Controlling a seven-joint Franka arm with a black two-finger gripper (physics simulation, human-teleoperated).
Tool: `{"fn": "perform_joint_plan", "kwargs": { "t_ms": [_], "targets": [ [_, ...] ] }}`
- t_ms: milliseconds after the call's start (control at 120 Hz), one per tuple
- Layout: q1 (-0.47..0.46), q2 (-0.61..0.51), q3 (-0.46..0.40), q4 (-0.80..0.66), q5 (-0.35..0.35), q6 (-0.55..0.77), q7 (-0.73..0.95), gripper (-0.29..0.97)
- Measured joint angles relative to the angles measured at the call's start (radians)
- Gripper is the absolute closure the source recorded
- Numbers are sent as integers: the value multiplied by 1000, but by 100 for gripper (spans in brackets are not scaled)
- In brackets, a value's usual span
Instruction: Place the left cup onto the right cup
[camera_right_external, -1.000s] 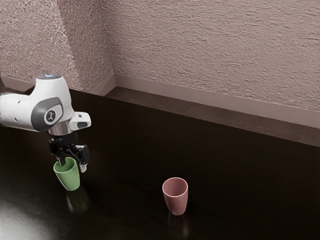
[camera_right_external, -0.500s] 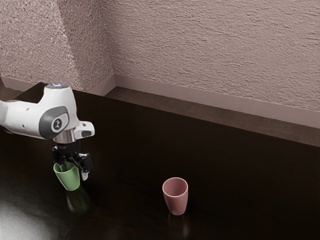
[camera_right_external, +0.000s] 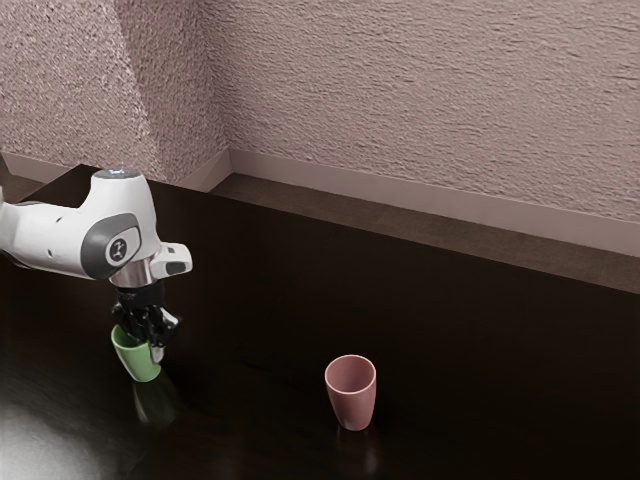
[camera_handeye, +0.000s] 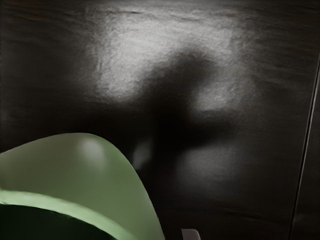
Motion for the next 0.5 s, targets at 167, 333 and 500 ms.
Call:
{"fn": "perform_joint_plan", "kwargs": {
  "t_ms": [167, 333, 500],
  "targets": [
    [8, -1, 0, 0, 2, -5, -3, 75],
    [16, 0, 1, 11, 9, -10, -6, 77],
    [17, 0, -2, 67, 18, -46, -10, 78]
  ]
}}
